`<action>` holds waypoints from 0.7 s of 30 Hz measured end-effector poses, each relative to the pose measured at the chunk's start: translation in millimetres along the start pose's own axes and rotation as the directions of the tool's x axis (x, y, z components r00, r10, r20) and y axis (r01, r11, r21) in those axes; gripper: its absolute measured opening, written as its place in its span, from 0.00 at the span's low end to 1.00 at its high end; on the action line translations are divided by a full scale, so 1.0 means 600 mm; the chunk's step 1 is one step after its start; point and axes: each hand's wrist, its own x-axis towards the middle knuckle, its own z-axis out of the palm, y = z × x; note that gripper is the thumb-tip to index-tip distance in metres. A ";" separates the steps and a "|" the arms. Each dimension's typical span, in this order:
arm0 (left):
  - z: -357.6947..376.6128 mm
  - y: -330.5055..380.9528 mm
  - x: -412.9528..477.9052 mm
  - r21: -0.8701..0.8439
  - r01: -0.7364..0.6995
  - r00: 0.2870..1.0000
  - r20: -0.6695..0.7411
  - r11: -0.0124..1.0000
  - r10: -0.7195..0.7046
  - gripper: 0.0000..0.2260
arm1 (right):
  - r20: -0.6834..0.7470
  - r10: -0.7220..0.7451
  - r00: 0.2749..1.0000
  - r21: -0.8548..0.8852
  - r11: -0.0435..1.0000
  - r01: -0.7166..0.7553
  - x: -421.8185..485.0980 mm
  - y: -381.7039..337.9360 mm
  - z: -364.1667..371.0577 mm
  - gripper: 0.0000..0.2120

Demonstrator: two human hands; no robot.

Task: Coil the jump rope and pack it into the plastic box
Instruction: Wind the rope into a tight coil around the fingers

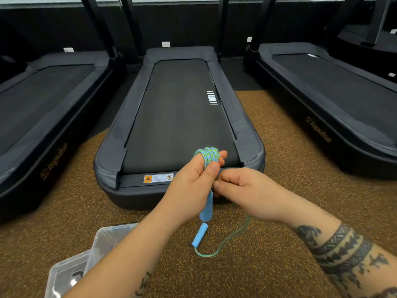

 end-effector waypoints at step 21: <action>0.007 0.026 -0.028 -0.436 0.181 0.956 0.289 0.881 -0.054 0.10 | -0.381 -0.044 0.923 0.018 0.998 0.055 0.014 0.007 -0.043 0.18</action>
